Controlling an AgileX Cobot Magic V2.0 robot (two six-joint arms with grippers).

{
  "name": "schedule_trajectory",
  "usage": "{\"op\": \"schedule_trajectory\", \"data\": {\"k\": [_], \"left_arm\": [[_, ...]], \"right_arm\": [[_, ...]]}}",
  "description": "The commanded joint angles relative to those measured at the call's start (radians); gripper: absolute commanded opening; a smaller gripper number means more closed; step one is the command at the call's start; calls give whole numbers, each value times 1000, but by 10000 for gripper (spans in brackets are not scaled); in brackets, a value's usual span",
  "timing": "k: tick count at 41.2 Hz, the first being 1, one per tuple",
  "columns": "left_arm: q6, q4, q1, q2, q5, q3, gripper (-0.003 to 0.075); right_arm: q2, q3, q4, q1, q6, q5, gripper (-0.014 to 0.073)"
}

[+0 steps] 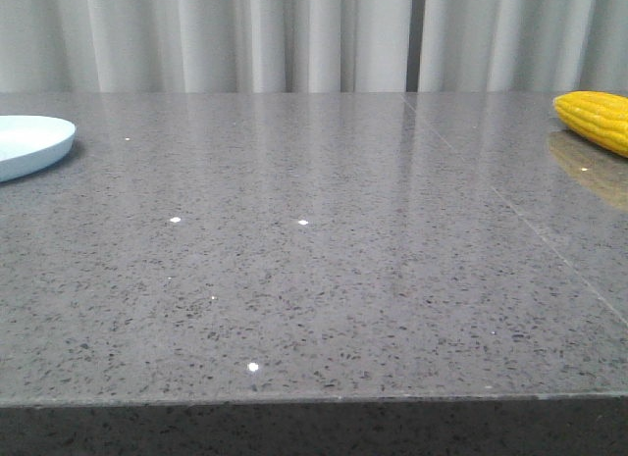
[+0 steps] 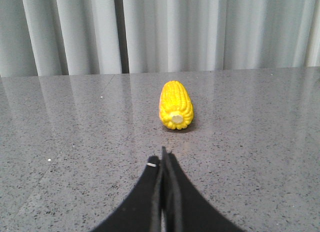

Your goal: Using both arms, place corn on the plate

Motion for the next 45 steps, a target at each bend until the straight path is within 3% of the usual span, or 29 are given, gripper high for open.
{"op": "schedule_trajectory", "data": {"k": [1,27,35,40,45], "left_arm": [[-8,2,-8,-21,-81,4,-20],[-8,2,-8,-21,-81,4,-20],[-8,2,-8,-21,-148,-1,-20],[-8,2,-8,-21,-155,-66,-20],[-8,2,-8,-17,-72,-214,-20]], "right_arm": [[-17,-4,1,-4,-5,-84,-66],[-17,-4,1,-4,-5,-84,-66],[-17,-8,0,-4,-5,-107,-66],[-17,-66,0,-4,-5,-87,-66],[-15,-189,0,-4,-5,16,-66]]}}
